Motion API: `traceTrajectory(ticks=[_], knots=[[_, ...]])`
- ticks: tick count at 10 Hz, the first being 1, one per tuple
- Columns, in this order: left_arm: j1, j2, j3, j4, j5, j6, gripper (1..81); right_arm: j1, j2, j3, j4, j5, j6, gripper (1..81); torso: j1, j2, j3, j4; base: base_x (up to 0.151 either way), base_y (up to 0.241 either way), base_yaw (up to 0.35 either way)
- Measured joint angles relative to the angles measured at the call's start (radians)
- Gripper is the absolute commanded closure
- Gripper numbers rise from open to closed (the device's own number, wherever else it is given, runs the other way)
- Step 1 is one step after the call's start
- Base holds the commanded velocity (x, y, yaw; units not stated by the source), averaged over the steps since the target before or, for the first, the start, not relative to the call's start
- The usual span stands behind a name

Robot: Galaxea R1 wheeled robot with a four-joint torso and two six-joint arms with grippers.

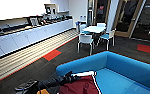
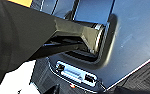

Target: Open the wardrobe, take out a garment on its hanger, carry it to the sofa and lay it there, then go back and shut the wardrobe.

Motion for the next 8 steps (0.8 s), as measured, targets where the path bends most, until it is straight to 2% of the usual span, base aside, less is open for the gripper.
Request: traceTrajectory(ticks=[2, 4, 6, 8], knots=[[0.086, -0.115, 0.163, 0.1, 0.02, 0.0, 1.0, 0.003, 0.0, 0.0, 0.0, 0.0, 0.0, 1.0, 0.0, 0.0, 0.0, 0.0, 0.0, 0.0, 0.0], [0.224, -0.24, 0.303, 0.233, 0.023, 0.0, 1.0, 0.006, 0.0, -0.002, 0.0, 0.001, 0.005, 1.0, 0.0, 0.0, 0.0, 0.0, 0.0, 0.0, 0.0], [0.398, -0.344, 0.378, 0.377, 0.036, 0.0, 1.0, 0.008, 0.007, -0.018, 0.002, 0.01, 0.011, 1.0, -0.001, 0.0, 0.001, 0.0, 0.0, 0.0, 0.0], [0.526, -0.389, 0.4, 0.495, 0.027, 0.0, 1.0, 0.011, 0.01, -0.027, 0.014, 0.011, 0.013, 1.0, -0.001, 0.0, 0.022, 0.003, 0.0, 0.0, 0.0]])
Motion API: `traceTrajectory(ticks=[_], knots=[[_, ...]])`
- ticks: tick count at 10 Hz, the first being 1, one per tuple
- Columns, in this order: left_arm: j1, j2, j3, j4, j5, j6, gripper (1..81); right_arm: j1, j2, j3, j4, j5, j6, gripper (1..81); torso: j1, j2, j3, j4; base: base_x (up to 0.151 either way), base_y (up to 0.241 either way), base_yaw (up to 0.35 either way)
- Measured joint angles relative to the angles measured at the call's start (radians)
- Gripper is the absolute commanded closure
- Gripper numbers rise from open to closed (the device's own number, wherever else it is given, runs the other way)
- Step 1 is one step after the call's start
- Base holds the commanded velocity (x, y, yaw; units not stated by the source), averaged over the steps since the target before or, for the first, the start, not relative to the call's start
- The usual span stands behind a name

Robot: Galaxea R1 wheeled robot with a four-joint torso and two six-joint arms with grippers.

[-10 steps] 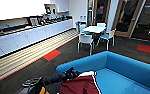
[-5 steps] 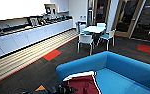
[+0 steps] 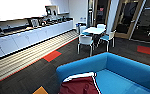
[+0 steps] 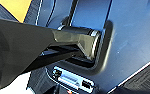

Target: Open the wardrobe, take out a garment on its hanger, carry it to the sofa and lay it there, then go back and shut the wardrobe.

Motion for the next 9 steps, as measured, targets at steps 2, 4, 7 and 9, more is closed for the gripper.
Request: traceTrajectory(ticks=[2, 4, 7, 9], knots=[[0.131, -0.028, -0.018, 0.076, -0.016, 0.001, 1.0, 0.001, 0.001, -0.002, 0.001, 0.003, 0.0, 1.0, -0.001, -0.001, 0.029, 0.004, 0.0, 0.0, 0.0], [0.24, -0.024, -0.085, 0.12, -0.022, 0.004, 1.0, 0.0, 0.003, -0.003, 0.003, 0.001, 0.002, 1.0, -0.002, -0.002, 0.04, -0.013, 0.0, 0.0, 0.0], [0.299, 0.042, -0.194, 0.15, -0.042, 0.005, 1.0, 0.0, 0.01, -0.004, 0.003, 0.001, 0.003, 1.0, -0.002, -0.002, 0.062, -0.098, 0.0, 0.0, 0.0], [0.336, 0.098, -0.268, 0.155, -0.05, 0.008, 1.0, -0.005, 0.013, -0.004, 0.003, 0.0, 0.003, 1.0, -0.002, -0.003, 0.087, -0.148, 0.0, 0.0, 0.0]])
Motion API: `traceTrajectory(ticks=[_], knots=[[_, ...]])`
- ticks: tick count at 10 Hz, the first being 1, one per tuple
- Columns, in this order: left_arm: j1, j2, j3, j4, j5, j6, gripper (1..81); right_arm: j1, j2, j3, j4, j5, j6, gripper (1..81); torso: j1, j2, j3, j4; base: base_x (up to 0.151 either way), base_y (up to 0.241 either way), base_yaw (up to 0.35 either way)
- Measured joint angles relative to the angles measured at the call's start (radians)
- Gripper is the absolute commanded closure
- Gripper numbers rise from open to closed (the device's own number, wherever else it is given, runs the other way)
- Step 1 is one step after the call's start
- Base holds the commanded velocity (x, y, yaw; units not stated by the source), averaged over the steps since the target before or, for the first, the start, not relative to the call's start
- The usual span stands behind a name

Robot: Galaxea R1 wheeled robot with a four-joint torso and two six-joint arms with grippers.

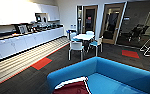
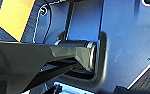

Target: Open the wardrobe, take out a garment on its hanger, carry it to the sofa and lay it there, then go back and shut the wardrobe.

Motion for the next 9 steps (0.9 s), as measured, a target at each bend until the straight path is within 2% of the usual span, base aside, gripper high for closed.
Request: traceTrajectory(ticks=[2, 6, 9], knots=[[0.021, 0.044, -0.081, 0.003, -0.032, 0.0, 1.0, -0.003, 0.002, -0.004, 0.0, -0.001, 0.0, 1.0, 0.0, -0.001, 0.011, -0.01, 0.0, 0.0, 0.0], [0.053, 0.153, -0.221, 0.005, -0.063, 0.012, 1.0, -0.003, 0.016, -0.029, 0.0, -0.001, 0.0, 1.0, 0.0, -0.001, 0.01, -0.01, 0.0, 0.0, 0.0], [0.07, 0.189, -0.272, 0.005, -0.07, 0.018, 1.0, -0.003, 0.035, -0.063, 0.0, -0.001, 0.001, 1.0, 0.0, -0.001, 0.01, -0.01, 0.0, 0.0, 0.0]])
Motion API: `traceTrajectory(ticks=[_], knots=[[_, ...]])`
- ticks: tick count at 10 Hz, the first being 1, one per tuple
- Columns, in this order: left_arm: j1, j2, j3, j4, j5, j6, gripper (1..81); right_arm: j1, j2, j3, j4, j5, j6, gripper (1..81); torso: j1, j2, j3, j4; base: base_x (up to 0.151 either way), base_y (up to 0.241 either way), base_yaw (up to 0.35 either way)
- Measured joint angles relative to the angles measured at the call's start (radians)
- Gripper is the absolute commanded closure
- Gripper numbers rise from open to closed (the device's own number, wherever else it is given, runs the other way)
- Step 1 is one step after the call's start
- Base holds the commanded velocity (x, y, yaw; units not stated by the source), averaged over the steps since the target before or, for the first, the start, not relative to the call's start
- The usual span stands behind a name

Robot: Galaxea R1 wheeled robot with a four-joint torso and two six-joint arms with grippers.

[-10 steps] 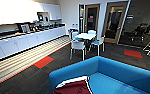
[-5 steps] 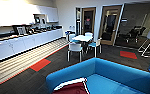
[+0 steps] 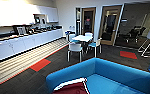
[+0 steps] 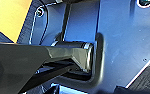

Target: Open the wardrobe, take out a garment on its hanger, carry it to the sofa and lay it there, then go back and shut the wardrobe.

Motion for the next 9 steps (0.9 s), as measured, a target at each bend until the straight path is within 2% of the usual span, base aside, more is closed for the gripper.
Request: traceTrajectory(ticks=[3, 9], knots=[[-0.008, 0.012, -0.01, 0.003, 0.0, 0.001, 1.0, 0.008, 0.021, -0.043, 0.0, 0.0, -0.001, 1.0, 0.002, 0.001, 0.0, 0.0, -0.08, 0.0, 0.0], [0.009, 0.035, -0.047, 0.015, -0.002, 0.004, 1.0, -0.001, 0.028, -0.058, 0.0, -0.003, -0.001, 1.0, 0.0, -0.001, 0.0, 0.0, -0.113, 0.0, 0.0]])
